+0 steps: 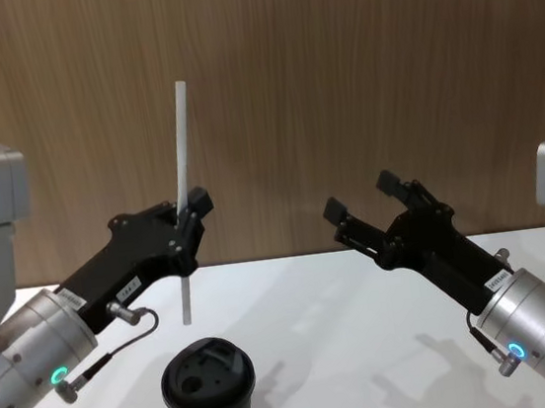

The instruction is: Pick up the straw with one hand, pass it to the other hand, and insert it into the cup.

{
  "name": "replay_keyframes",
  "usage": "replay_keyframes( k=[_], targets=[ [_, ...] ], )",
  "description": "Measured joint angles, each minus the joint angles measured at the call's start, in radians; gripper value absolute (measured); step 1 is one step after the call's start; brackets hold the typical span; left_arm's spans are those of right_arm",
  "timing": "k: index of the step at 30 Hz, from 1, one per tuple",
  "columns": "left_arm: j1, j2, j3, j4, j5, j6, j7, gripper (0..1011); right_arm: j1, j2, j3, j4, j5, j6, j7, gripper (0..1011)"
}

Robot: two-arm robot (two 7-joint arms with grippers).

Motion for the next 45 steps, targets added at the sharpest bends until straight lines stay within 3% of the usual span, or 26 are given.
replay_keyframes(
  k=[25,45],
  targets=[
    [0.055,0.044,0.008,0.012,-0.029,0.014,-0.005,2,-0.001,0.000,0.000,0.000,0.000,0.000,0.000,1000],
    [0.066,0.037,0.012,0.050,-0.011,0.001,-0.023,2,-0.001,0.000,0.000,0.000,0.000,0.000,0.000,1000]
  ],
)
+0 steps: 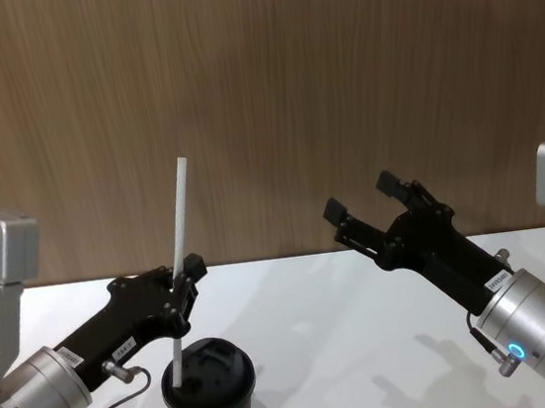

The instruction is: Pick up the straw with one hand, pass it to the other hand, and insert it into the cup.

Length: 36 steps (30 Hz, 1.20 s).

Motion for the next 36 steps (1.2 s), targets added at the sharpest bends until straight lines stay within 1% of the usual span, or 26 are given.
replay_keyframes(
  k=[13,36],
  targets=[
    [-0.018,-0.012,0.008,0.019,-0.005,-0.015,-0.027,2,0.000,0.000,0.000,0.000,0.000,0.000,0.000,1000],
    [-0.030,-0.009,0.029,0.054,-0.037,-0.011,-0.050,2,0.000,0.000,0.000,0.000,0.000,0.000,0.000,1000]
  ],
)
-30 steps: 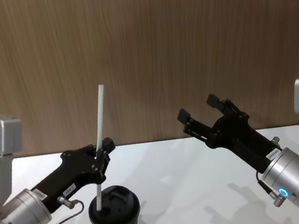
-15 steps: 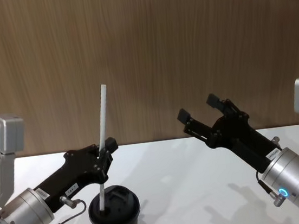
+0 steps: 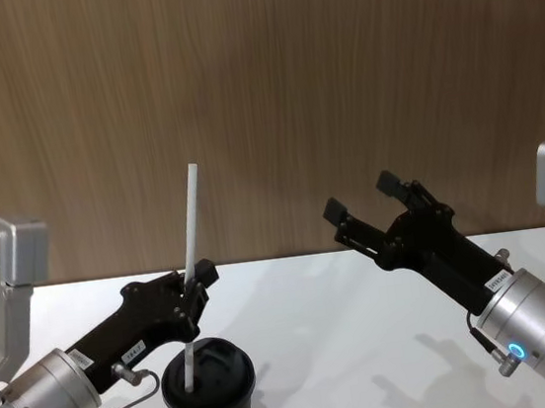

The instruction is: Pick up the straw with one hand, pass it to the other hand, and insert it into the cup.

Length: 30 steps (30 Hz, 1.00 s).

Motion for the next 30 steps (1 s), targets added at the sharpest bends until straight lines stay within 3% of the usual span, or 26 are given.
replay_keyframes(
  k=[14,30],
  targets=[
    [-0.006,0.005,0.015,0.014,-0.008,-0.002,-0.016,2,0.000,0.000,0.000,0.000,0.000,0.000,0.000,1000],
    [0.011,0.039,0.031,-0.008,-0.002,0.021,-0.021,3,0.000,0.000,0.000,0.000,0.000,0.000,0.000,1000]
  ],
)
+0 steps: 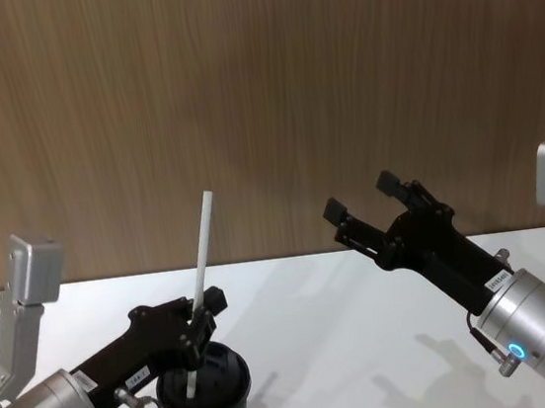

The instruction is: Pick up the straw with one hand, pass it to the other hand, and insert it into the cup.

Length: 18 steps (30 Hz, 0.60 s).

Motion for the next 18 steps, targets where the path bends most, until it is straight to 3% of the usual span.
replay_keyframes(
  k=[9,18],
  targets=[
    [0.018,0.011,-0.005,-0.017,0.009,0.001,0.008,194,0.000,0.000,0.000,0.000,0.000,0.000,0.000,1000],
    [0.036,0.011,-0.019,-0.032,0.015,-0.014,0.017,489,0.000,0.000,0.000,0.000,0.000,0.000,0.000,1000]
  ],
)
